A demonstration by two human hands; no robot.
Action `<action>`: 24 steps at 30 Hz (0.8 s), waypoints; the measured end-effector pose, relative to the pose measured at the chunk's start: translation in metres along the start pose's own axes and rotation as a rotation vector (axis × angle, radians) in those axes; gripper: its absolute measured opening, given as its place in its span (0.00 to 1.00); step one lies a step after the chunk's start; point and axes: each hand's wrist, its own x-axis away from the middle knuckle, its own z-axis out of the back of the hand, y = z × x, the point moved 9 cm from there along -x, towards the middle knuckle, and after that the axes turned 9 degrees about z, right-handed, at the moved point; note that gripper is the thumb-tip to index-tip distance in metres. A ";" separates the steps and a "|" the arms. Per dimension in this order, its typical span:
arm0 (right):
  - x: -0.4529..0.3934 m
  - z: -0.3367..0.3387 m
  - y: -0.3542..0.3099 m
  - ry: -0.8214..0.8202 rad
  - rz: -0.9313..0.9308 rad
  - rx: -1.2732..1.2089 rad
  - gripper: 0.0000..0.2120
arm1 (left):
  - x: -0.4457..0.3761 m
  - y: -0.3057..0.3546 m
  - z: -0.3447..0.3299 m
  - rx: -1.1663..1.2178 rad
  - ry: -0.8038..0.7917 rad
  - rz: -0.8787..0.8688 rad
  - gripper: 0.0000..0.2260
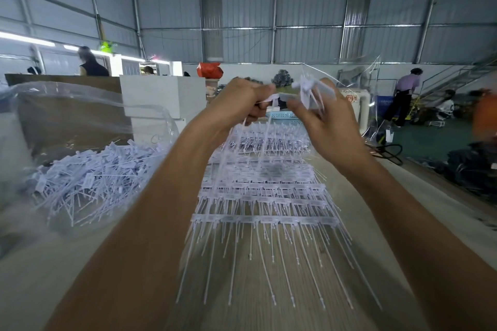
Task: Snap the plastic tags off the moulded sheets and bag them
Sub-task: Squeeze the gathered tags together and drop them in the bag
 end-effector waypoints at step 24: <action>0.019 -0.021 0.043 -0.041 -0.551 -0.678 0.16 | 0.019 0.031 0.059 -0.566 0.627 -0.267 0.19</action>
